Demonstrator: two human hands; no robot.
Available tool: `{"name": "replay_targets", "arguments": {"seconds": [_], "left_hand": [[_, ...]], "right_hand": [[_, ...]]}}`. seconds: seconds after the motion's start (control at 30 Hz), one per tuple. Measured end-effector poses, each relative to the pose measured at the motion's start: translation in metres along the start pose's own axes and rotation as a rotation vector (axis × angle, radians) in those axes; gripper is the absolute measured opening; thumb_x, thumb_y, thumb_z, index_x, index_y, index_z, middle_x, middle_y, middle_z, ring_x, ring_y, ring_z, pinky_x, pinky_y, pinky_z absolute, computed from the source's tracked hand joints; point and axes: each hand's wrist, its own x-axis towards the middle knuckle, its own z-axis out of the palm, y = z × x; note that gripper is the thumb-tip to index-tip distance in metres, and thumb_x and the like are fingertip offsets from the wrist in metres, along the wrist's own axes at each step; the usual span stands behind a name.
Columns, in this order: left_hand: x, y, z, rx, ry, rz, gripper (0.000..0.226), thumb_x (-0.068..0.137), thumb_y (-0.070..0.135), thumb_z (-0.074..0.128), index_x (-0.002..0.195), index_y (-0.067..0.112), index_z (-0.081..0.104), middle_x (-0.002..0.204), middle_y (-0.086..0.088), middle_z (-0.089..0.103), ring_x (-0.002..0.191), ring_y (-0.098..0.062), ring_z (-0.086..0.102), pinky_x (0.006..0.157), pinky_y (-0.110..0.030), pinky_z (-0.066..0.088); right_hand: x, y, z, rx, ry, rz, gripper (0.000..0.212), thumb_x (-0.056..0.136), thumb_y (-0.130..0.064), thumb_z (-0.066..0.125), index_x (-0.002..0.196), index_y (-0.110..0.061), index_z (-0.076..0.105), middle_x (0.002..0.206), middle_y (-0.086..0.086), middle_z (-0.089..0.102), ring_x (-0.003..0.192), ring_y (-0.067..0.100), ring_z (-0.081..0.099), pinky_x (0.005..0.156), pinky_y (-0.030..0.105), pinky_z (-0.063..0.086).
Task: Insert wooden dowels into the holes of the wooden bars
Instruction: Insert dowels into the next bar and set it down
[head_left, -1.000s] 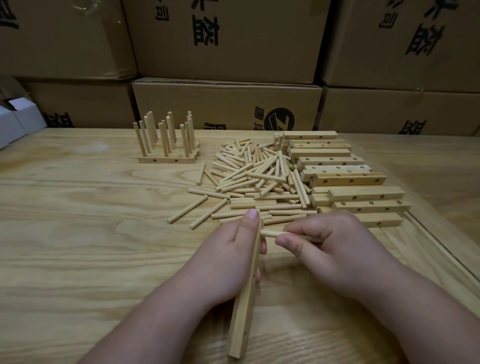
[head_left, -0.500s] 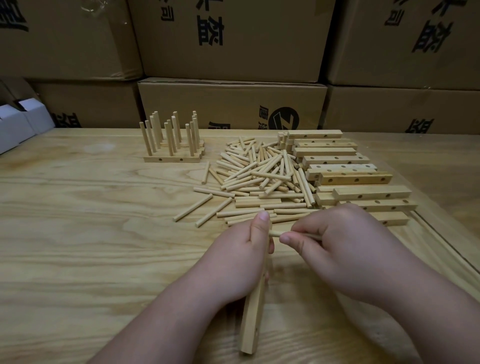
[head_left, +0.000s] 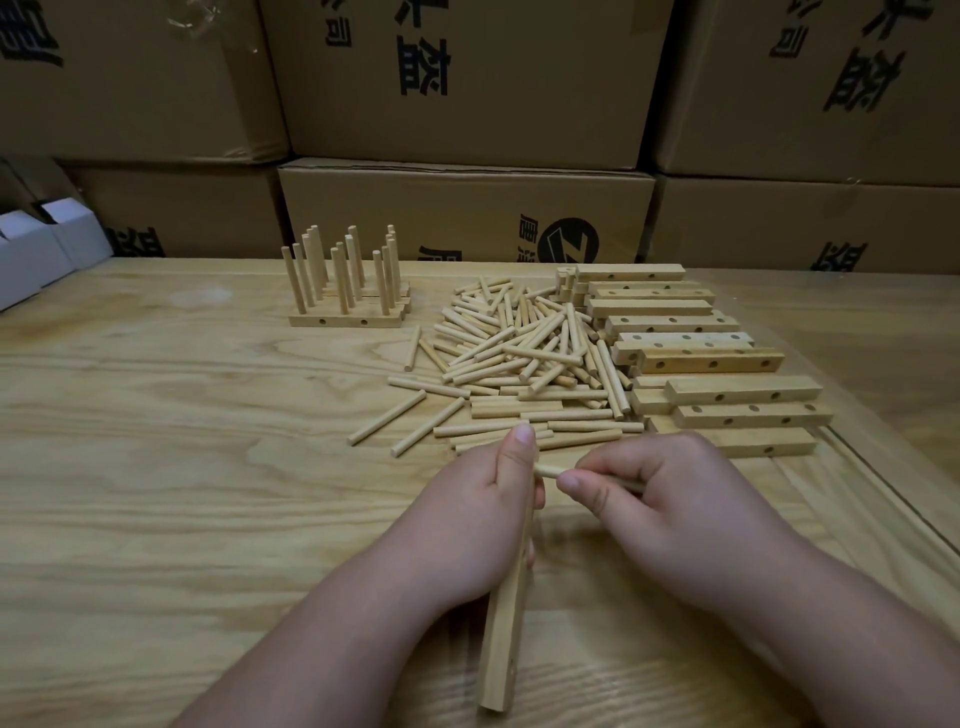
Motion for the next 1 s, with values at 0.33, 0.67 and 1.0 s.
{"name": "replay_targets", "arguments": {"seconds": [0.33,0.67,1.0], "left_hand": [[0.001,0.000,0.000,0.026,-0.002,0.001,0.059,0.102,0.059,0.020,0.076,0.022,0.057,0.054,0.018,0.063,0.049,-0.002,0.060,0.061,-0.027,0.041],[0.000,-0.001,0.000,-0.060,0.007,0.011,0.058,0.099,0.064,0.024,0.077,0.023,0.058,0.058,0.013,0.065,0.051,-0.006,0.062,0.066,-0.033,0.049],[0.004,-0.007,-0.003,-0.503,-0.033,-0.025,0.041,0.102,0.050,0.046,0.106,0.015,0.065,0.069,-0.009,0.069,0.049,-0.019,0.058,0.045,-0.028,0.049]], "right_hand": [[0.001,0.006,0.005,0.034,0.025,-0.031,0.038,0.083,-0.061,0.052,0.077,-0.029,0.071,0.061,-0.006,0.063,0.059,0.011,0.058,0.057,0.035,0.047],[0.002,0.011,0.009,0.163,0.014,-0.016,0.019,0.088,-0.044,0.063,0.082,-0.030,0.075,0.070,-0.006,0.070,0.067,0.008,0.064,0.063,0.028,0.050],[0.020,0.019,0.018,0.368,0.430,0.058,0.007,0.083,-0.030,0.079,0.081,-0.029,0.072,0.067,-0.013,0.066,0.059,-0.002,0.057,0.056,0.008,0.042]]}}
